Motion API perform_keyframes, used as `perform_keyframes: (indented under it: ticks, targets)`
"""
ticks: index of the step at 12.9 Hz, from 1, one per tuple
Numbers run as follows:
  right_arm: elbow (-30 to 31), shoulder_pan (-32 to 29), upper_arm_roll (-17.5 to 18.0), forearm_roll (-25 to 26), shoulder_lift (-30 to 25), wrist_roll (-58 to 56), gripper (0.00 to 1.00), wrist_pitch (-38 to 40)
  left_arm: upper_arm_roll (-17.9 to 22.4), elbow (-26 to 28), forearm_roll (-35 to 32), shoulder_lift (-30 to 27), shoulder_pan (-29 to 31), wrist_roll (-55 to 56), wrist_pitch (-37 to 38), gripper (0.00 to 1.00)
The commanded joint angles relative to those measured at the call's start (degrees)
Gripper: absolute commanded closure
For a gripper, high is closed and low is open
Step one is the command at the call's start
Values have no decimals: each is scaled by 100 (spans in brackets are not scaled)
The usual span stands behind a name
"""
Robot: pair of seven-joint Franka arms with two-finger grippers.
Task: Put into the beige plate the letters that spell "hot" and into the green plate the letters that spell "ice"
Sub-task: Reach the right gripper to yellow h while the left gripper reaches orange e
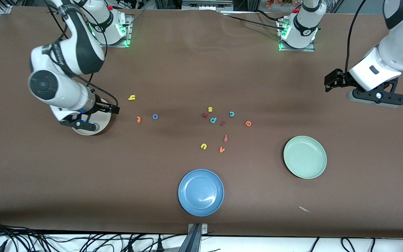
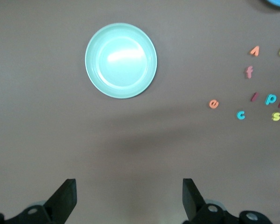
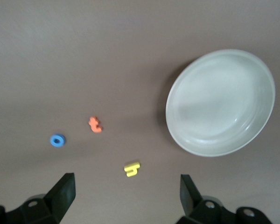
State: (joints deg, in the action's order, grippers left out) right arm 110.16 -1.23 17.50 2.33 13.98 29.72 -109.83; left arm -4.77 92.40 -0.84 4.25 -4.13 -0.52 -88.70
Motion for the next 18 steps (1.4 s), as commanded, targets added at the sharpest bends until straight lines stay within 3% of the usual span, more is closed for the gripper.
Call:
perform_keyframes:
  ticks: [1,3,5,7,10,12,14,18]
  targets:
    - [819,-53,182,-83,-194,410,1,-546,2,-196,93,417,-228,-79,160,0]
    - [1321,-53,375,-83,-194,928,1,-1108,-24,-205,180,795,-535,-62,125,0]
    - [1813,-53,447,-74,-194,1237,1,-1670,-33,-555,172,1514,-799,-62,-242,0]
    - [2227,-53,464,-83,-177,1247,2,-2207,-33,-784,189,2104,-1019,-44,-751,0]
    - [2658,-53,464,-74,-133,1247,13,-2779,-33,-724,540,2746,-1177,-53,-1885,0]
    - [2931,-53,482,-13,-63,1168,13,-3280,-33,-715,550,3036,-1301,-1,-2220,0]
    - [3002,-44,614,22,60,644,21,-3448,-33,-523,550,3239,-1502,0,-2650,0]
    - [3248,-44,596,31,254,-429,21,-4054,-33,-13,541,3109,-1678,105,-2916,0]
